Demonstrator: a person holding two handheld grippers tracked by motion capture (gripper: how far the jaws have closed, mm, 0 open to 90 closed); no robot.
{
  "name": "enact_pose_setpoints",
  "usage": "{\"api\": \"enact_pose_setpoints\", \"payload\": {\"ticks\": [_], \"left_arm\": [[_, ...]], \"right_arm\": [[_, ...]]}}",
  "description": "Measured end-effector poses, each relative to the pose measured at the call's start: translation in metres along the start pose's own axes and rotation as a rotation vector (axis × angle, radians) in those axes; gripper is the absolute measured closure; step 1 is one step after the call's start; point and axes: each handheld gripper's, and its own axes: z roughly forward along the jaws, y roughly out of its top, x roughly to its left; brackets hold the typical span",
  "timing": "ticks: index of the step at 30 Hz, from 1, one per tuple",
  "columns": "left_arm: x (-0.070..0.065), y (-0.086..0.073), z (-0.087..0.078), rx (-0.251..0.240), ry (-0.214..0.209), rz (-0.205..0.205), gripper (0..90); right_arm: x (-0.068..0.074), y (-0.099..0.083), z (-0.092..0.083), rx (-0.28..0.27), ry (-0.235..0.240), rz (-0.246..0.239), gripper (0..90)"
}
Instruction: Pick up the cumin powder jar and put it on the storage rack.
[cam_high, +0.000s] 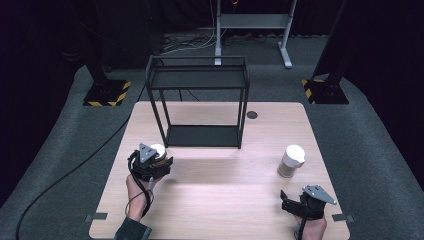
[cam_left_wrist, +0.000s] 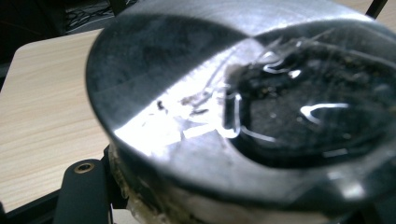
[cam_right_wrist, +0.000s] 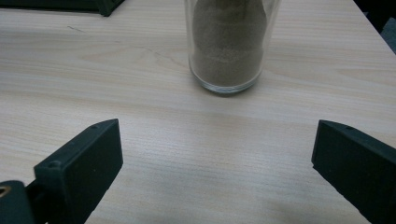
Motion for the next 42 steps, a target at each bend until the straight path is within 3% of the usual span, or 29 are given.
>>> {"api": "enact_pose_setpoints", "payload": {"ticks": [42], "left_arm": [[0.0,0.031,0.006,-0.026,-0.032,0.051,30.8]], "right_arm": [[-0.003,0.002,0.001,0.008,0.018,-0.002,0.6]]}}
